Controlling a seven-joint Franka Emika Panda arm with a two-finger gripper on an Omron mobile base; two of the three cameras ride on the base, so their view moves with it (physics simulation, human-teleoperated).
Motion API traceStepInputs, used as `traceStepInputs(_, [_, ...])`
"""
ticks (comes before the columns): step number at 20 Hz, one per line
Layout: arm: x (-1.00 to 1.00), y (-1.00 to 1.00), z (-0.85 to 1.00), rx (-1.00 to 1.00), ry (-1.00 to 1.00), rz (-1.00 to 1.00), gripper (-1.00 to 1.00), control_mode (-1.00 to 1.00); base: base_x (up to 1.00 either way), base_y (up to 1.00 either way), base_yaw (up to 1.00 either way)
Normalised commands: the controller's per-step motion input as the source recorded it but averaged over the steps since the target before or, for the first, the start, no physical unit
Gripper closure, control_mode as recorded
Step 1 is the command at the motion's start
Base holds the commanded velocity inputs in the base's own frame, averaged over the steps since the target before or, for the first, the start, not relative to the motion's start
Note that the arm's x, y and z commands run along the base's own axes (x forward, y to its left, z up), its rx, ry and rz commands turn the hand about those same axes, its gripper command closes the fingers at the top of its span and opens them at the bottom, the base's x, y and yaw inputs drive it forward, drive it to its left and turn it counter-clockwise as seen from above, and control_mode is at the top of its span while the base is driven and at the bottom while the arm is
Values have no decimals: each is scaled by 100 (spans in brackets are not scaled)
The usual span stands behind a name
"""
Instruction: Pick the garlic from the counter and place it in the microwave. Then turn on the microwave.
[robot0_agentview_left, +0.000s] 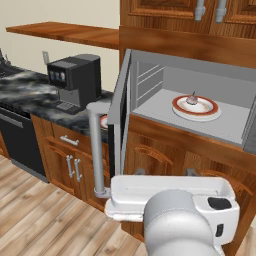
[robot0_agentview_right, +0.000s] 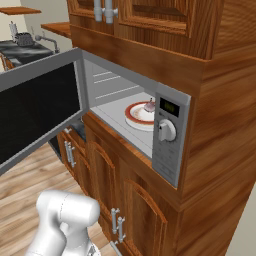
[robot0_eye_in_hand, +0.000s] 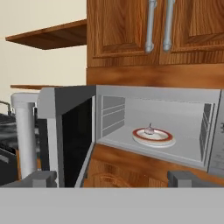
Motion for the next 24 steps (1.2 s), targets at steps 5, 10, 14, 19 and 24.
traceStepInputs(5, [8, 20, -2, 0, -3, -1, -100, -100, 0, 0, 0])
traceStepInputs(10, [16, 18, -9, 0, -5, -4, -100, -100, 0, 0, 0])
traceStepInputs(14, [19, 22, -14, 0, -6, -6, -100, -100, 0, 0, 0])
traceStepInputs(19, [31, 21, -17, 0, -5, -7, -100, -100, 0, 0, 0])
traceStepInputs(24, [37, 25, -20, 0, -4, -7, -100, -100, 0, 0, 0])
